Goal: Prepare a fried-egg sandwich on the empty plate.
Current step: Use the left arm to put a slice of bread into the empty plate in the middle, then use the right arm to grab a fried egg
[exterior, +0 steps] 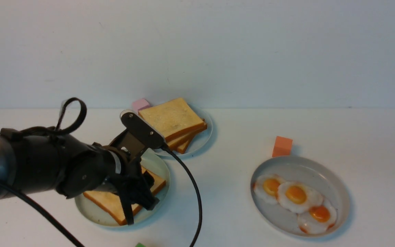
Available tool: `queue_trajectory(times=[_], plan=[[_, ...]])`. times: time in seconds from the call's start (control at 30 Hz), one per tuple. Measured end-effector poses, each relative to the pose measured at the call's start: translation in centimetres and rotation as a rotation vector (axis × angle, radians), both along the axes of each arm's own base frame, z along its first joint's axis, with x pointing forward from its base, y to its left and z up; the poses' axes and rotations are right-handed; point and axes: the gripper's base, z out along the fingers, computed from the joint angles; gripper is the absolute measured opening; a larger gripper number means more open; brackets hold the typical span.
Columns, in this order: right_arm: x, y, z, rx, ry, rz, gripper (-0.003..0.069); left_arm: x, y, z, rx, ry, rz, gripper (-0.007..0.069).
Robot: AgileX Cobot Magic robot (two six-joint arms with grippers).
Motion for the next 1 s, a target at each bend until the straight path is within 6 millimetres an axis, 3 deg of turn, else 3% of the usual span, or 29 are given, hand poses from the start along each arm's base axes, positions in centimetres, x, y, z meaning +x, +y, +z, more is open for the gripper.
queue_trajectory(times=[0.07, 0.17, 0.27, 0.3, 0.37, 0.43, 0.5, 0.53, 0.73, 0.93, 1.0], plan=[[0.5, 0.3, -0.3, -0.011, 0.017, 0.0, 0.0076, -0.3, 0.0, 0.9, -0.022, -0.012, 0.013, 0.0423], [2.3, 1.5, -1.4, -0.055, 0.075, -0.002, 0.0084, -2.6, 0.0, 5.4, -0.165, -0.053, 0.086, 0.0443], [4.9, 2.8, -3.2, -0.142, 0.143, -0.012, 0.0093, -6.5, 0.2, 10.8, -0.365, -0.095, 0.136, 0.0368], [5.0, 2.9, -3.4, -0.151, 0.146, -0.014, 0.0095, -6.8, 0.3, 11.1, -0.374, -0.105, 0.131, 0.0368], [7.5, 4.0, -5.5, -0.235, 0.206, -0.039, 0.0107, -10.8, 1.5, 15.0, -0.515, -0.163, 0.125, 0.0237], [9.5, 4.9, -7.4, -0.301, 0.242, -0.062, 0.0125, -13.7, 3.0, 16.6, -0.586, -0.202, 0.113, 0.0122], [10.5, 5.3, -8.6, -0.34, 0.263, -0.071, 0.0144, -15.3, 4.0, 17.0, -0.61, -0.211, 0.11, 0.0045], [11.7, 5.6, -9.7, -0.373, 0.282, -0.083, 0.0164, -17.0, 5.3, 17.1, -0.634, -0.225, 0.11, -0.0003], [17.1, 5.3, -15.2, -0.415, 0.337, -0.152, 0.0328, -23.1, 9.4, 15.1, -0.739, -0.27, 0.099, -0.0013], [19.9, 4.6, -18.5, -0.439, 0.335, -0.12, 0.0485, -24.8, 10.5, 13.2, -0.768, -0.283, 0.094, -0.0013], [20.8, 4.8, -20.4, -0.447, 0.346, -0.11, 0.0575, -24.9, 10.4, 13.0, -0.785, -0.265, 0.095, -0.0013]])
